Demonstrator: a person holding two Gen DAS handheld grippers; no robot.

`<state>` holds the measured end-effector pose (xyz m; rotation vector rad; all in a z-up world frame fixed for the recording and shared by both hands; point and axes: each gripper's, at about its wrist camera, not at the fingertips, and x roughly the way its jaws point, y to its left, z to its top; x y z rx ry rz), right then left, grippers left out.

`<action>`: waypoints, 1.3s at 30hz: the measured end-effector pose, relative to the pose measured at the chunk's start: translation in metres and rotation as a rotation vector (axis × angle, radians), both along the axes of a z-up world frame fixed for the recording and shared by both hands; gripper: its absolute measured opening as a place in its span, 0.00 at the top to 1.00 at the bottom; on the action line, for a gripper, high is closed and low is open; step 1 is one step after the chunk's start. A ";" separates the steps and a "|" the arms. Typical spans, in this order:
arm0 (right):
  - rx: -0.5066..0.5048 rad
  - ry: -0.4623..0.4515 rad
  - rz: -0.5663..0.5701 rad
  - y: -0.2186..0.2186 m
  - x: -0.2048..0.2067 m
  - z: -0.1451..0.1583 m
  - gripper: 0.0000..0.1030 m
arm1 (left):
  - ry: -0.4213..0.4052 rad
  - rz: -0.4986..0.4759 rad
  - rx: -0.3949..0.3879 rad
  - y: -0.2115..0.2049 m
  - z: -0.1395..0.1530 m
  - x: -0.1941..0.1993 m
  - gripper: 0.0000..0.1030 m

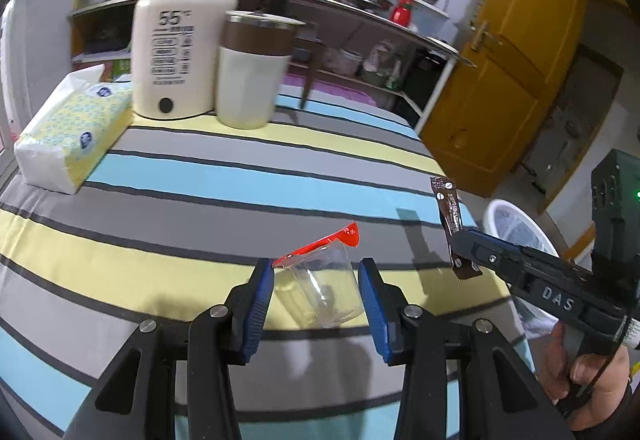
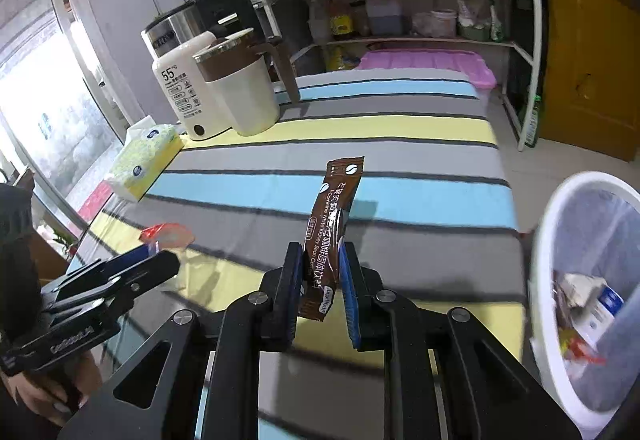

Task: Collect trash
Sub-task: 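Carry the clear cup and brown wrapper over the bin and lower them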

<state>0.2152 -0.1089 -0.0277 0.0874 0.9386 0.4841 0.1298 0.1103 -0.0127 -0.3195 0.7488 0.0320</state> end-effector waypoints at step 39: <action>0.012 -0.075 -0.182 -0.118 -0.081 0.026 0.84 | -0.059 -0.245 0.071 -0.130 0.020 -0.005 0.57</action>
